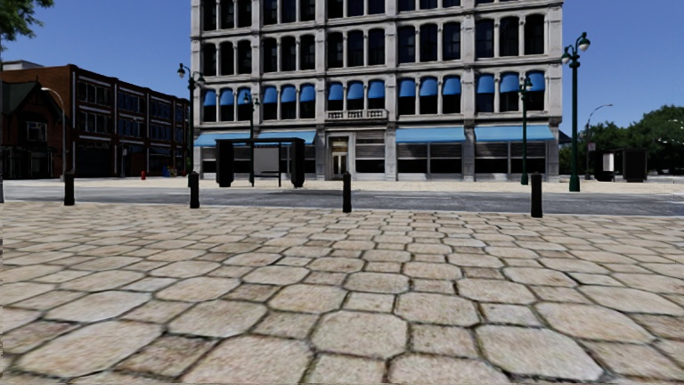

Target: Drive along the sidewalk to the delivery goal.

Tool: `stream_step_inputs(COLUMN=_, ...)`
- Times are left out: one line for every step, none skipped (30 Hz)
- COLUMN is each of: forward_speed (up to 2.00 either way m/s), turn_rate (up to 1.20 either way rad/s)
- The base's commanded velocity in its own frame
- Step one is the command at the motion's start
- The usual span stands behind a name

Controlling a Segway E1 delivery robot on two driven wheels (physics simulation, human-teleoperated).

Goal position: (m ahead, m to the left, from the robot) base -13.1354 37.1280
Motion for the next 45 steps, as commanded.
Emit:
stream_step_inputs(forward_speed=0.80, turn_rate=-0.65)
stream_step_inputs(forward_speed=0.81, turn_rate=-0.65)
stream_step_inputs(forward_speed=0.81, turn_rate=-0.65)
stream_step_inputs(forward_speed=0.81, turn_rate=-0.66)
stream_step_inputs(forward_speed=0.81, turn_rate=-0.66)
stream_step_inputs(forward_speed=0.81, turn_rate=-0.66)
stream_step_inputs(forward_speed=0.81, turn_rate=-0.66)
stream_step_inputs(forward_speed=0.81, turn_rate=-0.66)
stream_step_inputs(forward_speed=0.81, turn_rate=-0.66)
stream_step_inputs(forward_speed=0.81, turn_rate=-0.66)
stream_step_inputs(forward_speed=0.81, turn_rate=-0.66)
stream_step_inputs(forward_speed=0.81, turn_rate=-0.66)
stream_step_inputs(forward_speed=0.81, turn_rate=-0.66)
stream_step_inputs(forward_speed=0.81, turn_rate=-0.66)
stream_step_inputs(forward_speed=0.81, turn_rate=-0.66)
stream_step_inputs(forward_speed=0.81, turn_rate=-0.66)
stream_step_inputs(forward_speed=0.81, turn_rate=-0.66)
stream_step_inputs(forward_speed=0.81, turn_rate=-0.66)
stream_step_inputs(forward_speed=0.81, turn_rate=-0.67)
stream_step_inputs(forward_speed=0.81, turn_rate=-0.67)
stream_step_inputs(forward_speed=0.81, turn_rate=-0.67)
stream_step_inputs(forward_speed=0.82, turn_rate=-0.67)
stream_step_inputs(forward_speed=0.82, turn_rate=-0.71)
stream_step_inputs(forward_speed=0.83, turn_rate=-0.74)
stream_step_inputs(forward_speed=0.83, turn_rate=-0.77)
stream_step_inputs(forward_speed=0.83, turn_rate=-0.77)
stream_step_inputs(forward_speed=0.83, turn_rate=-0.80)
stream_step_inputs(forward_speed=0.83, turn_rate=-0.82)
stream_step_inputs(forward_speed=0.83, turn_rate=-0.82)
stream_step_inputs(forward_speed=0.83, turn_rate=-0.82)
stream_step_inputs(forward_speed=0.83, turn_rate=-0.82)
stream_step_inputs(forward_speed=0.83, turn_rate=-0.82)
stream_step_inputs(forward_speed=0.83, turn_rate=-0.82)
stream_step_inputs(forward_speed=0.83, turn_rate=-0.82)
stream_step_inputs(forward_speed=0.83, turn_rate=-0.82)
stream_step_inputs(forward_speed=0.83, turn_rate=-0.82)
stream_step_inputs(forward_speed=0.83, turn_rate=-0.82)
stream_step_inputs(forward_speed=0.83, turn_rate=-0.82)
stream_step_inputs(forward_speed=0.84, turn_rate=-0.82)
stream_step_inputs(forward_speed=0.87, turn_rate=-0.82)
stream_step_inputs(forward_speed=0.87, turn_rate=-0.82)
stream_step_inputs(forward_speed=0.90, turn_rate=-0.82)
stream_step_inputs(forward_speed=0.92, turn_rate=-0.82)
stream_step_inputs(forward_speed=0.93, turn_rate=-0.82)
stream_step_inputs(forward_speed=0.93, turn_rate=-0.82)
